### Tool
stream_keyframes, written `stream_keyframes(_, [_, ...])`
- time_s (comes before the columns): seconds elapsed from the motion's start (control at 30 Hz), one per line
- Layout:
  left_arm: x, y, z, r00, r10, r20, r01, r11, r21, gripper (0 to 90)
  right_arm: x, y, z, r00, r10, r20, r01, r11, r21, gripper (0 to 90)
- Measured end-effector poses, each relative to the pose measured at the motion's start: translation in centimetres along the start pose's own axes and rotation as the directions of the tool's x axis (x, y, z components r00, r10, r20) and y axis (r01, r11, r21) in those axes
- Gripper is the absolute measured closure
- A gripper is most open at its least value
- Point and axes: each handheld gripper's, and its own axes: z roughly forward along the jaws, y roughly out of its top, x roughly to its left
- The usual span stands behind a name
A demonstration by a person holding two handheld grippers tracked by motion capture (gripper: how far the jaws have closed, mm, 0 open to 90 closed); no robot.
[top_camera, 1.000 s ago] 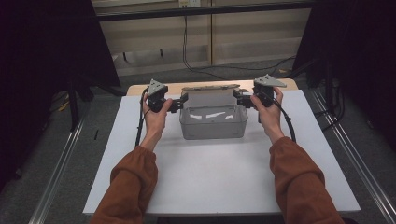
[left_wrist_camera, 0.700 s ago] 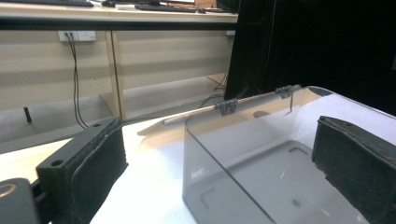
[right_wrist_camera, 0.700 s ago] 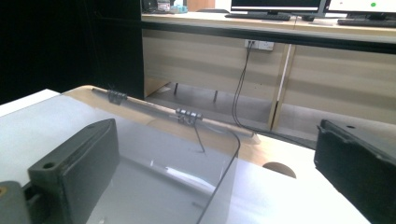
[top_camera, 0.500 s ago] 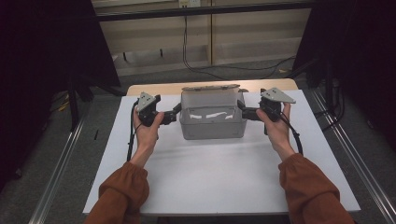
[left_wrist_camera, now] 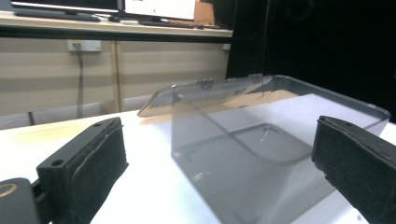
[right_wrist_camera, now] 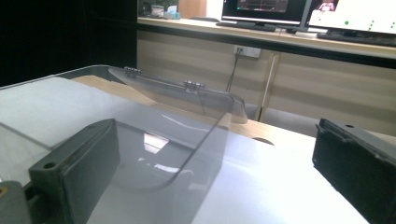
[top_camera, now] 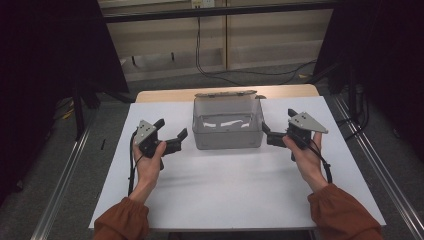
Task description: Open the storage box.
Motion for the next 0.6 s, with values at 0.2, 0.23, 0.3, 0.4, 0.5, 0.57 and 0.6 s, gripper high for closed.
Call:
stream_keyframes(0.2, [-0.1, -0.4, -2.4, 0.9999, -0.004, -0.012, 0.004, 0.9999, -0.015, 2.4, -0.1, -0.8, -2.2, 0.9996, -0.006, 0.027, 0.006, 1.0, -0.012, 0.3])
stream_keyframes(0.23, [-0.1, -0.5, -2.9, 0.9998, -0.001, -0.02, 0.0, 0.9999, -0.015, 2.4, -0.1, -1.0, -2.6, 0.9996, -0.005, 0.029, 0.006, 1.0, -0.019, 0.3])
stream_keyframes(0.3, [-0.2, -0.8, -3.6, 0.9994, 0.003, -0.034, -0.004, 1.0, -0.009, 2.4, -0.2, -1.3, -3.5, 0.9992, 0.0, 0.041, 0.002, 1.0, -0.027, 0.3])
stream_keyframes(0.4, [-0.5, -1.4, -4.4, 0.9993, 0.013, -0.036, -0.013, 0.9999, 0.002, 2.3, -0.3, -1.9, -4.7, 0.9985, 0.001, 0.054, 0.001, 0.999, -0.036, 0.3])
stream_keyframes(0.5, [-1.1, -1.8, -5.1, 0.9989, 0.02, -0.044, -0.019, 0.9997, 0.013, 1.7, -0.4, -2.7, -5.9, 0.9981, 0.012, 0.06, -0.009, 0.999, -0.037, 0.3])
stream_keyframes(0.57, [-1.4, -2.1, -5.6, 0.9985, 0.03, -0.045, -0.029, 0.9994, 0.019, 1.6, -0.5, -3.4, -6.9, 0.9974, 0.012, 0.071, -0.01, 0.999, -0.033, 0.1])
stream_keyframes(0.6, [-1.5, -2.2, -5.9, 0.9983, 0.035, -0.047, -0.033, 0.999, 0.029, 1.7, -0.5, -3.7, -7.3, 0.997, 0.021, 0.075, -0.019, 0.999, -0.036, 0.0])
